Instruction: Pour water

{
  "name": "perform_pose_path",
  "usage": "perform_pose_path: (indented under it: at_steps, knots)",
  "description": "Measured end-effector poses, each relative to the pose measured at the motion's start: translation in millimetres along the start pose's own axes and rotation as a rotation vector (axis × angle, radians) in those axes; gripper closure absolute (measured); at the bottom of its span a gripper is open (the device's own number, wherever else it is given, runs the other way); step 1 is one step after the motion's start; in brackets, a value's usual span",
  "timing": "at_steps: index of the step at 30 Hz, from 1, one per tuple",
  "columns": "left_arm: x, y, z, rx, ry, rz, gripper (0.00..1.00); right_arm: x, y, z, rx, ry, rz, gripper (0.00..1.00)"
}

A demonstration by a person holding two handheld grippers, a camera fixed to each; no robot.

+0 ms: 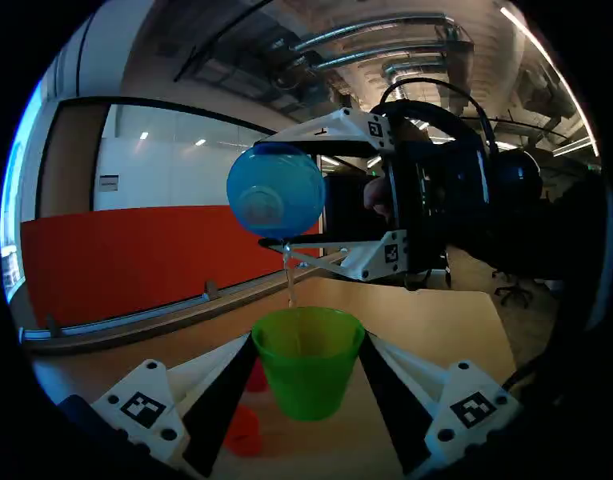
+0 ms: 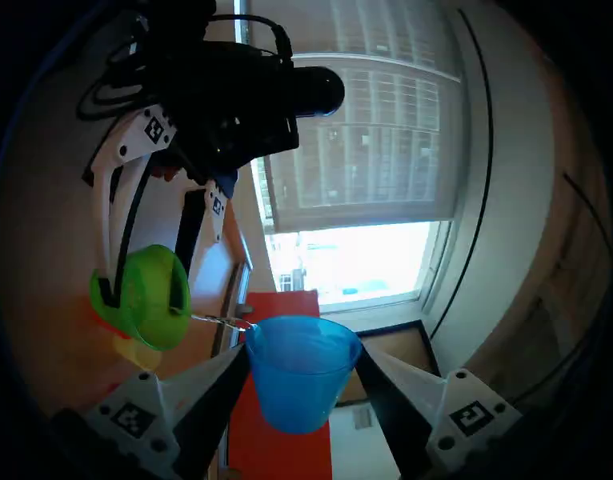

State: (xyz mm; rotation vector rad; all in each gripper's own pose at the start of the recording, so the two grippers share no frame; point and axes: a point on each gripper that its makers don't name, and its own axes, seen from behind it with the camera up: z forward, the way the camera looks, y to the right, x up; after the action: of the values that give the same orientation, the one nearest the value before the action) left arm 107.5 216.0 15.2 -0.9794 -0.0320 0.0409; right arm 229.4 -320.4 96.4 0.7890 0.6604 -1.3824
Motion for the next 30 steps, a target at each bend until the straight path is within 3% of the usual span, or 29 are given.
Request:
perform_pose_path:
  at_steps: [30]
  knots:
    - [0.3,-7.3,6.2,0.011,0.005,-0.006,0.12,3.5,-1.2,-0.8,-0.008,-0.009,-0.096,0.07]
